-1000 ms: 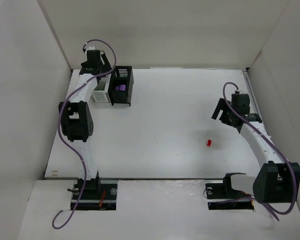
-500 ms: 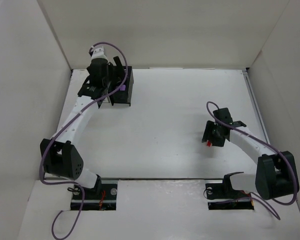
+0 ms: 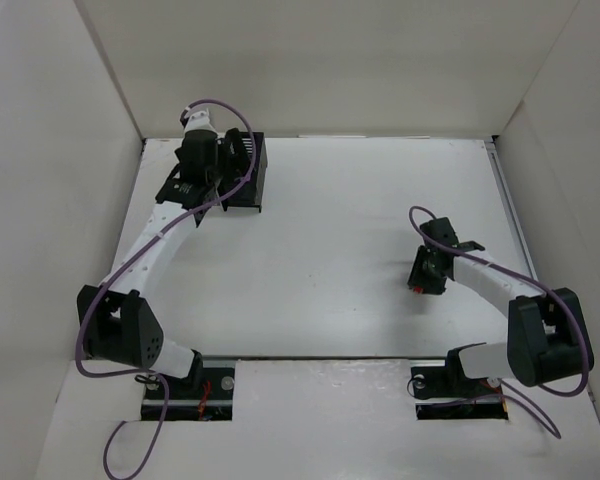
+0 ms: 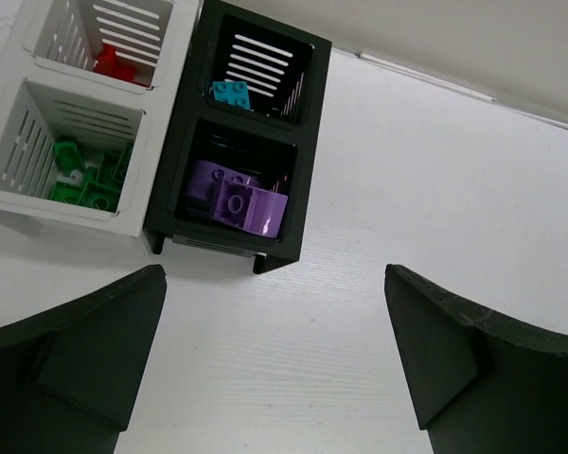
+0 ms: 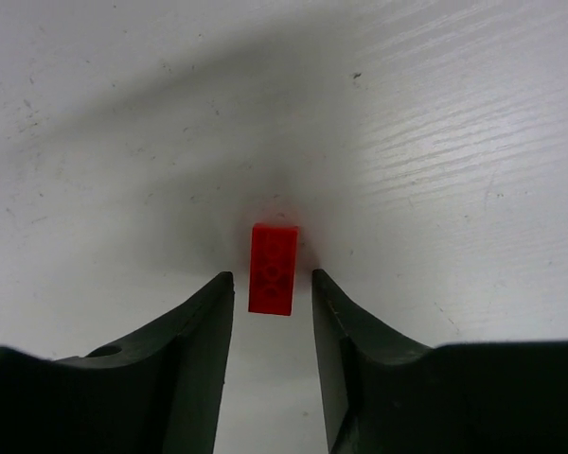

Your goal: Sort the legos into containers by color

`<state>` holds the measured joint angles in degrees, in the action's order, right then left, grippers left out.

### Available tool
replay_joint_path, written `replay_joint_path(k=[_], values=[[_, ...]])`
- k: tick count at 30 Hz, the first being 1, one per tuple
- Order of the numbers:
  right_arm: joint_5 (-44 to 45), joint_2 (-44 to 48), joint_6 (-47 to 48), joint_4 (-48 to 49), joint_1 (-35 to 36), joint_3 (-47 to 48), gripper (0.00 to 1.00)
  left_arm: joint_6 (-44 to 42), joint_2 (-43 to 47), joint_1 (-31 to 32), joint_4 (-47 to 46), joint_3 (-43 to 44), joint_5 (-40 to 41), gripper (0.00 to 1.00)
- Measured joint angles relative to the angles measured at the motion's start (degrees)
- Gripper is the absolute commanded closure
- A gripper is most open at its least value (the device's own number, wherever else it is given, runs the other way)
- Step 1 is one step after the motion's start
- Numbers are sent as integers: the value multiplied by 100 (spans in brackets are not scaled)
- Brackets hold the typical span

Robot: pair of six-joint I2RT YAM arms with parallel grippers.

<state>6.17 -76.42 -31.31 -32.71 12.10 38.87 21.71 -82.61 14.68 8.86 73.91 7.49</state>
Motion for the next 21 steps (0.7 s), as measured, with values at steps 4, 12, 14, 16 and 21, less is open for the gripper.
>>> replay_joint_path(k=[4, 12, 14, 16, 21], values=[[192, -24, 15, 59, 13, -4, 67, 0, 50, 0, 0, 0, -4, 0], [284, -42, 321, 302, 76, -11, 88, -42, 61, 0, 2, 0, -177, 0], [205, -2, 555, 479, 111, -31, 88, -52, 66, -2, 2, 0, -310, 0], [-63, 153, 876, 723, 168, -85, 88, -66, 66, 0, 2, 0, -518, 0], [-1043, 874, 1759, 1493, 308, -144, 87, -61, 72, 2, -149, -74, -1375, 0]])
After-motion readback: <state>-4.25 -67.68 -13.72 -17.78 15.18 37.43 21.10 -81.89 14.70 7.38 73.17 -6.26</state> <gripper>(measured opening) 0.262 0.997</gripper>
